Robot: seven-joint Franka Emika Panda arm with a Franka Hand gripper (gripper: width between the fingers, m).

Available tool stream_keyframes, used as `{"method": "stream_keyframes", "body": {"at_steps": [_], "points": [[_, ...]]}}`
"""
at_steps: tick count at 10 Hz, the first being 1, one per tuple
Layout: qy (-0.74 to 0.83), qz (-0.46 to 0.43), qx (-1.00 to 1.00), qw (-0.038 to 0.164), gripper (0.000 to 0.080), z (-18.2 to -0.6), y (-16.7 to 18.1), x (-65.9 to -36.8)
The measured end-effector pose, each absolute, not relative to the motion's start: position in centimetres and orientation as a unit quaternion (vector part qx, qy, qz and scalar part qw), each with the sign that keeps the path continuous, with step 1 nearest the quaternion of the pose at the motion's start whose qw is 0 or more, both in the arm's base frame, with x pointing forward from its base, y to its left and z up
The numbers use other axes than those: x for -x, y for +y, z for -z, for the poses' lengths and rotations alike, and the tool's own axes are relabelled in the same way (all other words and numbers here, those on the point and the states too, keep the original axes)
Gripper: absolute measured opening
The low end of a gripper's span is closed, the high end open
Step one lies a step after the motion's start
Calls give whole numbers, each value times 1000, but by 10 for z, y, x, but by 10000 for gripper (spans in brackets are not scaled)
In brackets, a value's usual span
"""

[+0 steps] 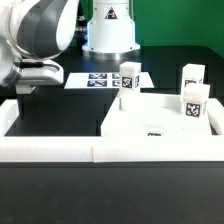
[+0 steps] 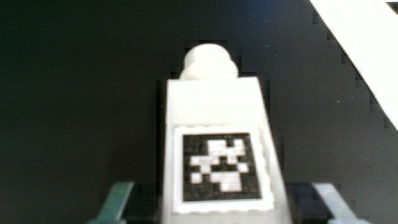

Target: Assemble square table

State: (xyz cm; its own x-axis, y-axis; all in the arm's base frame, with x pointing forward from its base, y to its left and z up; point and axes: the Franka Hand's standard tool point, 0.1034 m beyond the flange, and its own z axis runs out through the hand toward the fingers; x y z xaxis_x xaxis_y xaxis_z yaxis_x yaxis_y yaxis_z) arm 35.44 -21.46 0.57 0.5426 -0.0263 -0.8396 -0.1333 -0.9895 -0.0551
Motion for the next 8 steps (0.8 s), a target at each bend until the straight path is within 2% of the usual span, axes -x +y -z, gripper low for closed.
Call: {"method": "stream_keyframes", "body": {"at_steps": [5, 8], "points": [[45, -475, 877, 56, 290, -7, -214, -356], [51, -465, 881, 74, 290, -65, -208, -385]]}}
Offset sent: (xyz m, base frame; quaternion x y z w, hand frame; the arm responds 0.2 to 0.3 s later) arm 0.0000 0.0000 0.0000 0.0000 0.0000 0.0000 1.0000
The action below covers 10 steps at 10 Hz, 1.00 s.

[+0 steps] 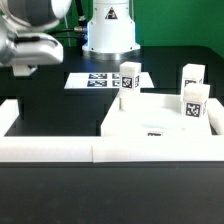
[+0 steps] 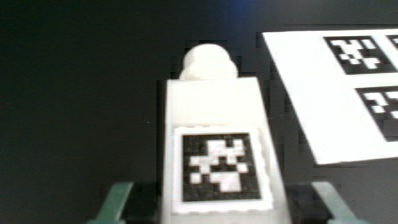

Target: Assemble square table

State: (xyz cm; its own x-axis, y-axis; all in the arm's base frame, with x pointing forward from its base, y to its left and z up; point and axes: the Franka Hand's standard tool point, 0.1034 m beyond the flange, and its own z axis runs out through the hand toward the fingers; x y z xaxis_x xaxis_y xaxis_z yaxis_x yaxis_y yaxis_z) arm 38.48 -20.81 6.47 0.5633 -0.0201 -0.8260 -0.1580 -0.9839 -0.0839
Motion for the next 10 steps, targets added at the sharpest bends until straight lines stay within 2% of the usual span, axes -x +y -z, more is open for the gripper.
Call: {"method": "stream_keyframes", "body": {"at_steps": [1, 2, 3, 5, 6, 8, 9, 10], "points": [[61, -467, 879, 81, 291, -81, -209, -385], [66, -464, 880, 80, 291, -82, -215, -384], [62, -424, 901, 70, 291, -76, -220, -393], [76, -320, 943, 51, 291, -83, -203, -409], [81, -283, 955, 42, 291, -97, -185, -430], [113, -203, 973, 2, 291, -119, -151, -483], [122, -167, 978, -13, 291, -123, -142, -502], [108, -133, 985, -18, 291, -120, -145, -506]]}}
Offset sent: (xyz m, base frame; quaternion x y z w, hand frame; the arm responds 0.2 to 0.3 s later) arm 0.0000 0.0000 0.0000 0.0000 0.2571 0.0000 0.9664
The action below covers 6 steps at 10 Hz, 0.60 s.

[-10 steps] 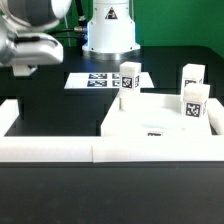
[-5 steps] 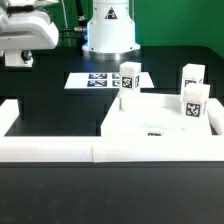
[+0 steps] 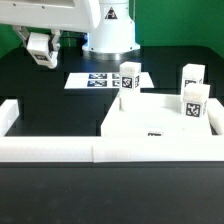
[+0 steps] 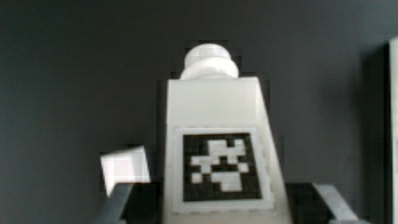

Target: Assemble square table

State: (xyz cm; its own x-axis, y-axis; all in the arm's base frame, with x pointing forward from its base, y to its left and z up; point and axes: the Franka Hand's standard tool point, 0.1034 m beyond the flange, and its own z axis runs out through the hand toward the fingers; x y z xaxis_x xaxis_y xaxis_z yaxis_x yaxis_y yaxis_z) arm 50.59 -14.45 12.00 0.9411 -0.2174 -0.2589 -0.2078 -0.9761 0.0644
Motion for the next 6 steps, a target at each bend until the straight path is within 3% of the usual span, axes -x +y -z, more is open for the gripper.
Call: {"method": "stream_keyframes", "body": {"at_steps": [4, 6], "points": [[-106, -24, -993, 49, 291, -118, -144, -517], [-118, -105, -986, 58, 291, -121, -107, -531]]}}
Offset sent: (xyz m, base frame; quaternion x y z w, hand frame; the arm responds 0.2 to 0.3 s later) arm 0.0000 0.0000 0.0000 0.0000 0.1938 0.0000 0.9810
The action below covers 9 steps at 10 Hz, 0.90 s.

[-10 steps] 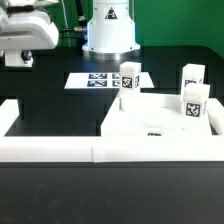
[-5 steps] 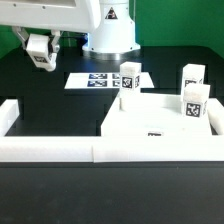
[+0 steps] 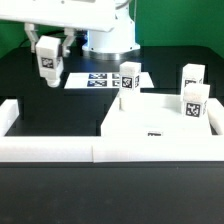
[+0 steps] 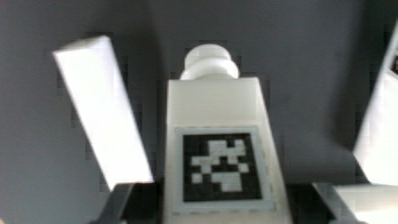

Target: Assemble square table

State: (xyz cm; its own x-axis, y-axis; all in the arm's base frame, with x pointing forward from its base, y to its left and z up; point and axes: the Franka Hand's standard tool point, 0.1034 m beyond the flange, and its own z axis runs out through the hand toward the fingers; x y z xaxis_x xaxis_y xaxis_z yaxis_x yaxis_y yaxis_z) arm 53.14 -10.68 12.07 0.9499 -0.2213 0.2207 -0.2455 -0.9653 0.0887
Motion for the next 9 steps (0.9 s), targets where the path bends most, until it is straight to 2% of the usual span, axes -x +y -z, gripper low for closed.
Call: {"method": "stream_keyframes", "body": {"at_steps": [2, 3, 4, 9], "points": [[-144, -184, -971, 50, 291, -130, -53, -567], [-157, -196, -967, 44, 291, -129, -29, -575], [-156, -207, -965, 38, 291, -137, -19, -580], [-153, -204, -966, 42, 291, -132, -21, -577]]}}
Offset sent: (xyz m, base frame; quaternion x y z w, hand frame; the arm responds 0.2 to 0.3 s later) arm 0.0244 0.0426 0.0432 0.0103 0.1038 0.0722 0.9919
